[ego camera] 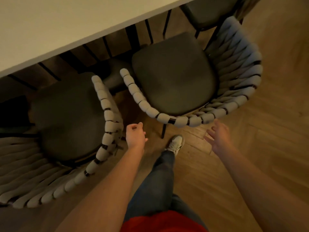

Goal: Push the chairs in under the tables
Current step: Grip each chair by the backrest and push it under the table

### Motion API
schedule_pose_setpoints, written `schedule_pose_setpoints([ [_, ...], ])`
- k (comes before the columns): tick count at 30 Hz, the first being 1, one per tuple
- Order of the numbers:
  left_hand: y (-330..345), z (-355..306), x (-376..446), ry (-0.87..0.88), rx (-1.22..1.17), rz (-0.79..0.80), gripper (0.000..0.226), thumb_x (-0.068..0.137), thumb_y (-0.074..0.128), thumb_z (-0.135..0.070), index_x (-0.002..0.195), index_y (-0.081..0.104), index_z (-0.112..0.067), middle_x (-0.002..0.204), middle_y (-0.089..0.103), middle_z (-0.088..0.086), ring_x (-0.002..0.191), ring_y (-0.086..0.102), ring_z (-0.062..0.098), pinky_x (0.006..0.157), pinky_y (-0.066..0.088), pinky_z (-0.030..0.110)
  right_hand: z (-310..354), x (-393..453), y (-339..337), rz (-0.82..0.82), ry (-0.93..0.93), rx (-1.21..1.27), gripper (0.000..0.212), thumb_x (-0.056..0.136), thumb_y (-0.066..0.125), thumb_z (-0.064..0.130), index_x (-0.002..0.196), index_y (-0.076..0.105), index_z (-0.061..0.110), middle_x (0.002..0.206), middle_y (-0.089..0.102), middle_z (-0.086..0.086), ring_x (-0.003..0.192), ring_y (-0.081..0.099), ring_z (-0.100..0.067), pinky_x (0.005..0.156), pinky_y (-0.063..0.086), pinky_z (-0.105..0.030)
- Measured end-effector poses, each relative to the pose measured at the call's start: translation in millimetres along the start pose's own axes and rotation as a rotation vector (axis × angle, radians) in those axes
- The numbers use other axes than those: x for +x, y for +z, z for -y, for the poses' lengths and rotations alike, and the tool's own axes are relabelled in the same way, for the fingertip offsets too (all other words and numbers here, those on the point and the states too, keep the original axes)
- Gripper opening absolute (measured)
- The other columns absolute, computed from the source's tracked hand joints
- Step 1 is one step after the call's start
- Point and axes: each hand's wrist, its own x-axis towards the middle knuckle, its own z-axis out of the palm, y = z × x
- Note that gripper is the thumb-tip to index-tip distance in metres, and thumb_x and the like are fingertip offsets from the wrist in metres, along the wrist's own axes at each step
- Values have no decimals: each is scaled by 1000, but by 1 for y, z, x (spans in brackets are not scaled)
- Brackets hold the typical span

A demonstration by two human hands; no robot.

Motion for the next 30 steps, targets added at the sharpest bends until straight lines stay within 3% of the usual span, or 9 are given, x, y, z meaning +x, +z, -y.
schedule_pose_setpoints([
  [4,47,-15,18,-75,-62,-47,40,99,54,-39,132,43,-19,95,56,-3,92,59,18,87,54,44,42,41,-10,16,-3,6,50,102,50,33,148,34,20,139,49,-4,122,53,-26,104,44,-51],
  [7,77,-23,27,-148,-104,-34,54,97,54,-42,143,36,-19,130,54,8,116,56,30,91,52,50,78,71,-18,-9,21,1,48,101,52,34,145,39,20,135,54,-4,120,56,-26,101,47,-50],
  [10,100,-36,23,-212,-127,-108,61,95,60,-37,146,32,-20,142,47,13,124,51,36,96,50,56,115,93,-32,-14,66,9,52,101,54,32,148,37,19,140,53,-6,123,55,-28,101,48,-51],
  [14,120,-45,19,-258,-66,-242,61,97,58,-30,148,28,-16,141,46,20,122,51,41,97,48,57,158,119,-47,-12,87,1,52,101,54,23,149,34,16,138,52,-9,119,56,-27,96,50,-47],
  [19,132,-45,18,-254,88,-363,63,98,57,-29,149,26,-9,145,43,24,127,46,43,105,42,52,201,154,-54,26,88,-100,77,96,63,15,157,17,25,147,44,-11,123,53,-29,96,49,-50],
  [21,131,-44,19,-259,154,-382,65,98,57,-33,150,26,-9,144,44,23,127,46,43,105,42,52,215,162,-51,74,82,-165,80,95,64,13,157,16,28,146,45,-11,119,54,-28,89,50,-48],
  [27,132,-49,23,-300,220,-392,66,97,56,-40,149,28,-9,143,45,23,122,49,44,97,48,51,225,175,-49,186,69,-286,73,97,60,11,154,20,33,142,49,-4,116,54,-27,89,48,-49],
  [30,132,-49,22,-297,228,-385,64,98,55,-37,148,28,-8,143,44,23,125,48,43,95,45,47,221,176,-46,236,46,-333,83,96,59,3,156,11,35,147,45,-3,121,51,-29,97,46,-56],
])
